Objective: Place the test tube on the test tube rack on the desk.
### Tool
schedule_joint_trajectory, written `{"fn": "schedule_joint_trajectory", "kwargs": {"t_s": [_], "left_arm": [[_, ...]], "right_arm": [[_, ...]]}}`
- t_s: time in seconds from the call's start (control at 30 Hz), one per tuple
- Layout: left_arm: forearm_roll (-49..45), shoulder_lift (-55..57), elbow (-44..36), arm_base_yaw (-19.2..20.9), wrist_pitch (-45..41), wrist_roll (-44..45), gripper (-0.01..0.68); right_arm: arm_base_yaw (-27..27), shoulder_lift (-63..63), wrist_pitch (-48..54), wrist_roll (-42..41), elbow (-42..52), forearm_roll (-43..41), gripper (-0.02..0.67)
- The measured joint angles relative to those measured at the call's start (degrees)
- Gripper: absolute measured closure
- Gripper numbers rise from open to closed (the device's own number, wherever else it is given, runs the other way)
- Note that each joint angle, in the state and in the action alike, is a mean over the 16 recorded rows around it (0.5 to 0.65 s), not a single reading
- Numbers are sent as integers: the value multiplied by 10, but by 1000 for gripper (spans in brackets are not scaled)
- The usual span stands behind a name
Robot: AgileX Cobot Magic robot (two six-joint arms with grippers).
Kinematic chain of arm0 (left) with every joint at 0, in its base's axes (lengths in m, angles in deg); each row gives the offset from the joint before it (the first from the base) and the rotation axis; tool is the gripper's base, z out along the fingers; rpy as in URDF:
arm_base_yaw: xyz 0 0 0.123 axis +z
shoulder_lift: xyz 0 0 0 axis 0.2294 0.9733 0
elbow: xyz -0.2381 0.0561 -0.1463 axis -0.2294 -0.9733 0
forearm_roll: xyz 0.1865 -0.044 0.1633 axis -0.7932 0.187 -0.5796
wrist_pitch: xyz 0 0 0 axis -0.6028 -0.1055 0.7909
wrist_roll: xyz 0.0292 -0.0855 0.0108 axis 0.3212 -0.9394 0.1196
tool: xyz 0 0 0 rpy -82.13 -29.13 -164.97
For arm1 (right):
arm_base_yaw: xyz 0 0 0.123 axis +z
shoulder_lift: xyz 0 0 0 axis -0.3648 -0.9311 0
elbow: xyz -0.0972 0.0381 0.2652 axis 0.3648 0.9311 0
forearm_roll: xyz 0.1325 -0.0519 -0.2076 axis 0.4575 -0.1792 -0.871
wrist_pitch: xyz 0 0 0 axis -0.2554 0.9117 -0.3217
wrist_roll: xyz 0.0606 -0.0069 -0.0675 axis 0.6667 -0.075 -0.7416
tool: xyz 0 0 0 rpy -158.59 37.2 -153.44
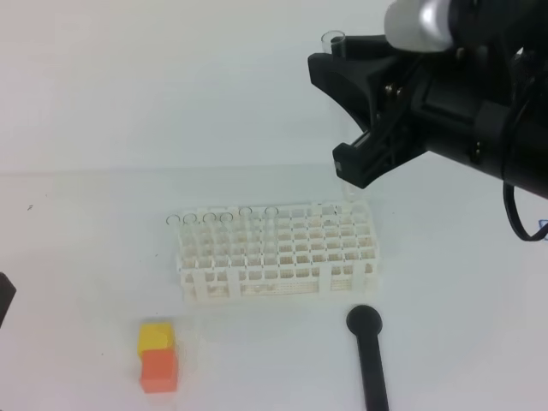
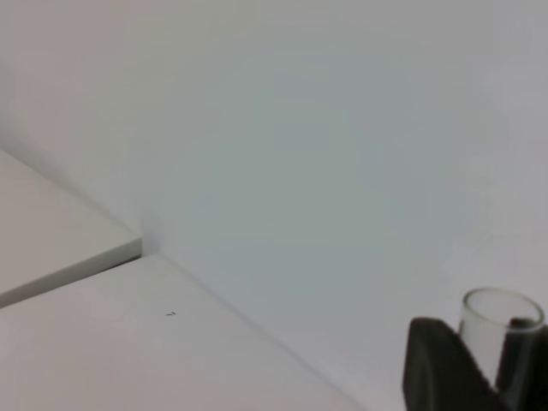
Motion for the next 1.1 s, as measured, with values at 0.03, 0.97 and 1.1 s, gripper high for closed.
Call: {"fn": "schedule_joint_trajectory", "kwargs": {"t_s": [0.03,0.97,1.1], "left_arm": [[-6,-1,0,17,17,-1,673],[-70,-81,-41,250,50,-97,673],[-71,-99,-78,255,6,-135,673]], "right_arm": [[0,1,-1,-3,1,0,522],[0,5,-10,255,1,-233,522],[0,5,-9,402,1,-375,522]]}}
